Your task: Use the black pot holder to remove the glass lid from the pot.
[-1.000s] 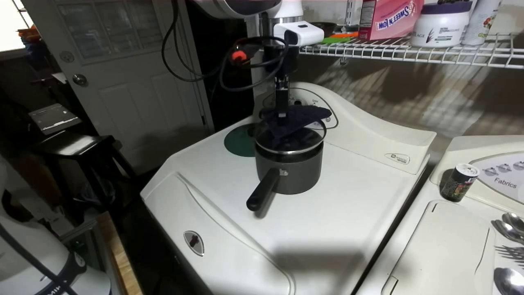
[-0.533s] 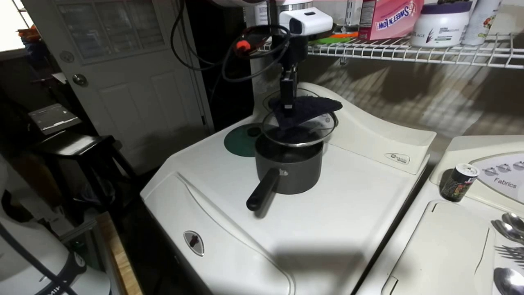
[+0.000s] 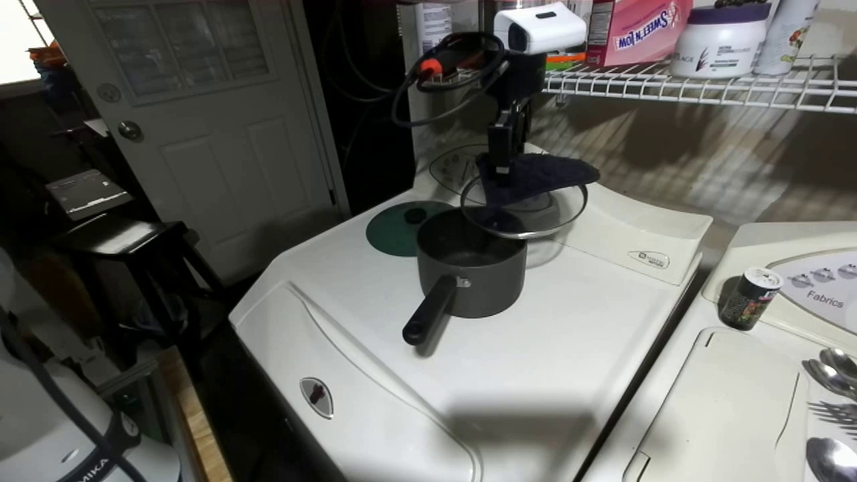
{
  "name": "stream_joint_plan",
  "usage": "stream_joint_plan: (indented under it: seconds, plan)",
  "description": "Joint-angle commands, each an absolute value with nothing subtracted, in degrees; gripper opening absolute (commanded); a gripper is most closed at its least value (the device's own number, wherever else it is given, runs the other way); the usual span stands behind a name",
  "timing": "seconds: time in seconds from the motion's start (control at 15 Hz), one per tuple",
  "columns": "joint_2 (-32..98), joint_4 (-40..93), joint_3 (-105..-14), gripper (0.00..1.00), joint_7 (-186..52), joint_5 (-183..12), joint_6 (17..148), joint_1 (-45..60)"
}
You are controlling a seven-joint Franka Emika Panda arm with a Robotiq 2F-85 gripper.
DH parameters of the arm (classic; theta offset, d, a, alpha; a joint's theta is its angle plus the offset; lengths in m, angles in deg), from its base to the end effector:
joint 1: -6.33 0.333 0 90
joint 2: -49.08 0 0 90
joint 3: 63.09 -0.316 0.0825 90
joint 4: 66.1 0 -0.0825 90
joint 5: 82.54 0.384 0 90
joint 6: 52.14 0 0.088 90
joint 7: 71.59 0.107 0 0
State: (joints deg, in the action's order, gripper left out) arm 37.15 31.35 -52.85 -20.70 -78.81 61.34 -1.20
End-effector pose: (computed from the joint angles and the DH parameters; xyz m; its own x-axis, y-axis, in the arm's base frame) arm 0.6041 -0.1812 0.4770 0.3455 -0.9380 0.0280 -0.9351 -0.3466 -0.0737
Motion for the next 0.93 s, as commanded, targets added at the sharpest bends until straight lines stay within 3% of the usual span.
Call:
stream_joint_plan:
  seconds: [0.0,0.87]
  plan:
    - [32.3,22.7,-52.0,0.4,-17.2,-75.5,58.2,-2.5]
    - [18.5,5.9,-50.0,0.4,-11.0,-74.5,53.4,-7.2]
